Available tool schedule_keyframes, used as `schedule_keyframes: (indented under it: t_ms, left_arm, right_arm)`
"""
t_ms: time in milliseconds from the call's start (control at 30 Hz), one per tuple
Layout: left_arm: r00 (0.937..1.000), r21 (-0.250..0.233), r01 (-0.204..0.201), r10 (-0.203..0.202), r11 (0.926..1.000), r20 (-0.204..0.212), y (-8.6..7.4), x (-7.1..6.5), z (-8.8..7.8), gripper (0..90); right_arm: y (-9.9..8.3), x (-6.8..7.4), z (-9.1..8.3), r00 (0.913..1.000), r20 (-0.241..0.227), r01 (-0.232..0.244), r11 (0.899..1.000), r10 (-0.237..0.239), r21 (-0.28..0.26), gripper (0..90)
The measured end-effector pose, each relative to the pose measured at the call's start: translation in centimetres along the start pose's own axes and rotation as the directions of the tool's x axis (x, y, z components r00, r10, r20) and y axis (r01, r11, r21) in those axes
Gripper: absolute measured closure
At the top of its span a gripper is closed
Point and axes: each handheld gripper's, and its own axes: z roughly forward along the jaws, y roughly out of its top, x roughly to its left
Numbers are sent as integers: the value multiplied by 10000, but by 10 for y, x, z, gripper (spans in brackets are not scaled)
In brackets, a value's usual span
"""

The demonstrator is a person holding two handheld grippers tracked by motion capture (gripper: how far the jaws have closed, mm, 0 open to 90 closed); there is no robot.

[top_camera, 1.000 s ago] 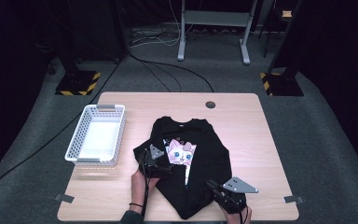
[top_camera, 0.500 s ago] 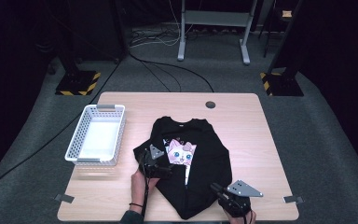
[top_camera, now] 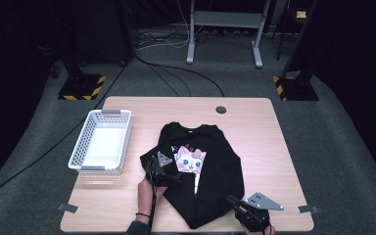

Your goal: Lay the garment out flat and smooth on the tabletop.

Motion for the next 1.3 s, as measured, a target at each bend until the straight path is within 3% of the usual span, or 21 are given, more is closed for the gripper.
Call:
schedule_keyframes:
  t_ms: [100,133,200,300,433,500,633,733,900,933,1300]
  left_arm:
    - [10000,-1,-2,2,10000,-5,0,0,0,69]
    - [10000,-1,-2,2,10000,-9,0,0,0,69]
    - [10000,-5,-5,5,10000,-12,0,0,0,69]
    - [10000,6,-6,6,10000,-10,0,0,0,68]
    - [10000,5,-10,10,10000,-12,0,0,0,68]
    - [10000,8,-10,10,10000,-10,0,0,0,69]
    - [10000,8,-12,12,10000,-13,0,0,0,69]
    - [10000,19,-32,32,10000,-12,0,0,0,69]
    - [10000,6,-6,6,10000,-5,0,0,0,70]
    - [10000,7,-4,5,10000,-8,0,0,0,70]
    - [9992,11,293,-292,9996,-289,1,2,1,69]
  right_arm:
    - [2,0,-8,10000,-41,77,9999,-77,136,795]
    - [3,1,-12,9999,-73,107,9999,-106,135,731]
    - [4,-1,-23,9978,-665,67,10000,-71,-69,673]
    - [6,-5,-36,9988,-493,19,9999,-27,-155,589]
    - [8,-14,-38,9999,-172,-10,10000,9,-61,453]
    - [8,-21,-34,10000,27,-77,9999,77,85,361]
    - [9,-41,-11,9996,275,-135,9979,117,632,260]
    - [9,-53,11,9990,442,-17,9935,-34,1139,208]
    - [8,-66,42,9904,1303,189,9798,-456,1990,174]
    - [9,-68,45,9865,1541,238,9794,-555,2003,173]
    - [19,-82,61,9871,1474,335,9806,-627,1930,170]
